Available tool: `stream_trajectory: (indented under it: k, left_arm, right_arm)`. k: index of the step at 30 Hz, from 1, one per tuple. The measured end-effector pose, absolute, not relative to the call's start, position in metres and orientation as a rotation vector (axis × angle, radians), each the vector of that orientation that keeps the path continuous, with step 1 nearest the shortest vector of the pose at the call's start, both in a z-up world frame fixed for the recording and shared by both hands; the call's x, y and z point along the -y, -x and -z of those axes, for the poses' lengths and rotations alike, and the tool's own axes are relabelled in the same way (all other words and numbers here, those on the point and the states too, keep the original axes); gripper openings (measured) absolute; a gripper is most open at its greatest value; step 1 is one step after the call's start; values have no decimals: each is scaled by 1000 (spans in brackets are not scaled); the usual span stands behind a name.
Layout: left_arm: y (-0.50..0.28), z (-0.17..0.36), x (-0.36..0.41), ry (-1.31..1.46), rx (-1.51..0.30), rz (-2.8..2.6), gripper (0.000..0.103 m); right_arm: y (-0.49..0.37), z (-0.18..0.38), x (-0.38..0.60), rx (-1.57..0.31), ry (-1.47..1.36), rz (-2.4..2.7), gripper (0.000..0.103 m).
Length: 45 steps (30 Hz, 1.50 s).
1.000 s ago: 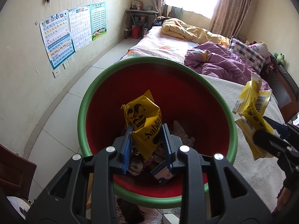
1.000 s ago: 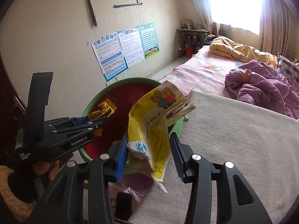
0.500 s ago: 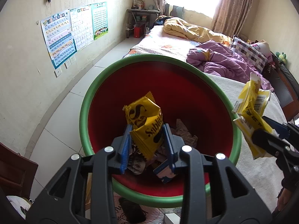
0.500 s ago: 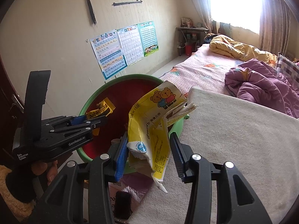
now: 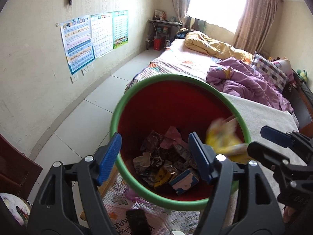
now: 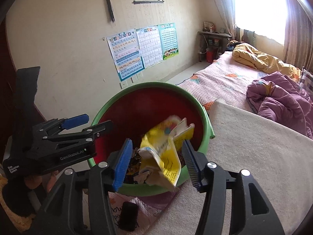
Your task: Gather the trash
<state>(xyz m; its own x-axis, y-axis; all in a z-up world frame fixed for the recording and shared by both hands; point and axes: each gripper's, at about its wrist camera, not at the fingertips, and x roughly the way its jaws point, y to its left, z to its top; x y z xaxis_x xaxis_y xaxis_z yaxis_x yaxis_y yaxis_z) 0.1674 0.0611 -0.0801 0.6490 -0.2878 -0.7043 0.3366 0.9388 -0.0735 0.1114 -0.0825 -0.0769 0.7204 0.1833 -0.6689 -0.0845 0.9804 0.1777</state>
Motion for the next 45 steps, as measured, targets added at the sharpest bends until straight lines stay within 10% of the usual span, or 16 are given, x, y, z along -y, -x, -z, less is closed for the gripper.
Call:
stream_trajectory:
  k: [13,24,45]
  left_arm:
    - [-113,35,-56,-27,-606,217,95]
    - [-26,-6,-28,21,-345,-16,98]
    - [45,-2,35,27,-471,-47,98]
  right_arm:
    - [-45,35,116,-527,-169,-148,95]
    - [27,13,157,-383,-86,-118,96]
    - [81,17,210,-376,-123,-198,96]
